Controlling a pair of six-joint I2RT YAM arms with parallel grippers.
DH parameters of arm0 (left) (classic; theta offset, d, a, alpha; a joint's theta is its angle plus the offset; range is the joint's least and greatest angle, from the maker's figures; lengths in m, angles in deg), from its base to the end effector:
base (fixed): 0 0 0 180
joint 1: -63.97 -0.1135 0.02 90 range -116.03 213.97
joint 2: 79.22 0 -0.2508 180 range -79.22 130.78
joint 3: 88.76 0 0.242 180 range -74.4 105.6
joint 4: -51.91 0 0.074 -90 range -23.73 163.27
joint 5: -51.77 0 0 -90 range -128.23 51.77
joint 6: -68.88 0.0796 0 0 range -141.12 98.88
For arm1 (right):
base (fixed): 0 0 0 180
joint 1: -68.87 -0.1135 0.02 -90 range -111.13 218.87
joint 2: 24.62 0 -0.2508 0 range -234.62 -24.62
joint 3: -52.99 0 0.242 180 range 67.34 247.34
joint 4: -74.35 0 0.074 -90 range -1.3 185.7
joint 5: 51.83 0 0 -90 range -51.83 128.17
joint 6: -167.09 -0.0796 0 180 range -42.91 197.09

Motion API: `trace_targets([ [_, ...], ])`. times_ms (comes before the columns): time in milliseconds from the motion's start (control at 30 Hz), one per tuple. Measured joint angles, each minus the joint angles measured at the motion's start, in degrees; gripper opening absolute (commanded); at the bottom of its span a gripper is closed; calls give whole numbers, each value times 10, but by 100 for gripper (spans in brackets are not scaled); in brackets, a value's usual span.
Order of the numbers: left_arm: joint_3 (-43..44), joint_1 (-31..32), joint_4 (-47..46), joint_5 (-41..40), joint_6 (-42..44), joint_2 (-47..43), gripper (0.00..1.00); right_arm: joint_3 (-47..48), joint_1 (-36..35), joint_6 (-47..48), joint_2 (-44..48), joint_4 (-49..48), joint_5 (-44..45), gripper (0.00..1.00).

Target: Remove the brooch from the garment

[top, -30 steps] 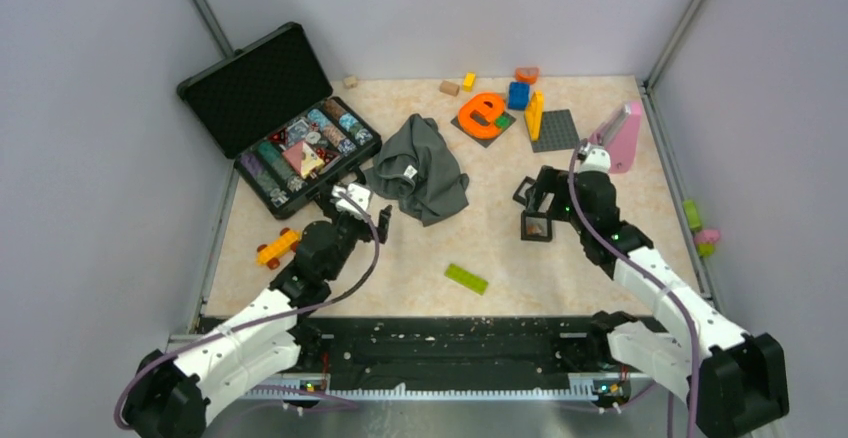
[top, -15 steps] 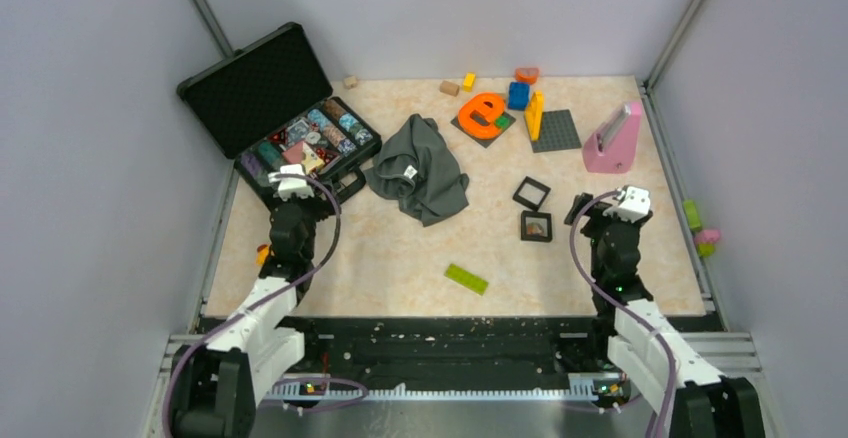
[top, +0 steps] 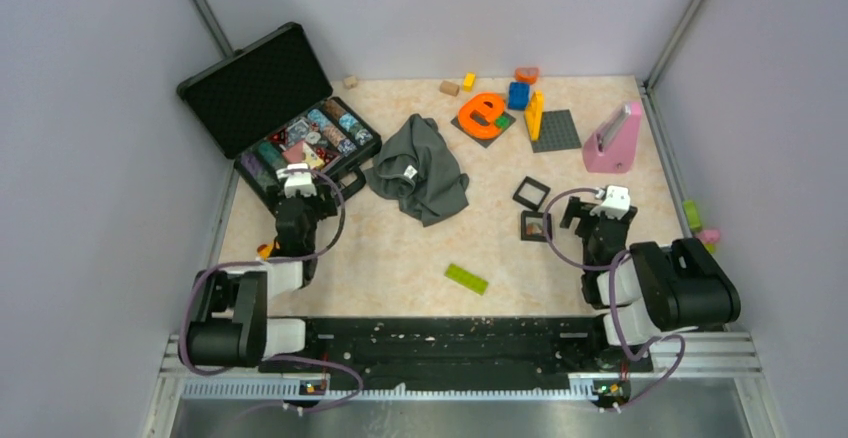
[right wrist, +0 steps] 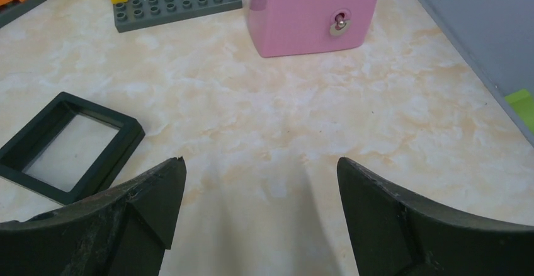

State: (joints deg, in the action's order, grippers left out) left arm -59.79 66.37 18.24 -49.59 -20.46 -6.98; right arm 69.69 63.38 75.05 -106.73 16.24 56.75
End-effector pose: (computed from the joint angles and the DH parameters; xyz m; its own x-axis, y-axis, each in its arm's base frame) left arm 0.2700 0.0044 0.1611 -0.1684 0.0184 -0.9856 -0.1511 0.9875 0.0442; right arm 0.2359 -0.0028 0.1229 -0.1184 0.0225 -0.9927 0.2283 0.9736 -0.0052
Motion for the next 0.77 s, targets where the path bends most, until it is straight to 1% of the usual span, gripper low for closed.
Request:
trace_targets([
  [33,2,-4,0,2,0,15,91,1,1,0,-14,-5,-4,86],
  [67,3,-8,-7,6,-1,30,89,3,3,0,-15,2,-7,81],
  [100,4,-11,-17,10,-3,46,88,9,4,1,-15,2,-7,92],
  [133,4,-16,-43,12,-6,71,88,19,7,1,-16,3,-7,98],
  [167,5,-20,-65,13,-8,94,88,31,8,-2,-16,7,-6,99],
  [200,7,-25,-73,14,-10,111,94,45,9,-3,-16,16,-5,99],
  [267,13,-29,-70,19,-12,115,96,64,9,0,-16,20,-5,99],
  [333,19,-31,-85,21,-16,117,99,70,9,-1,-16,23,-6,99],
  [767,19,-36,-107,31,-21,124,99,70,9,-1,-16,33,-7,99],
])
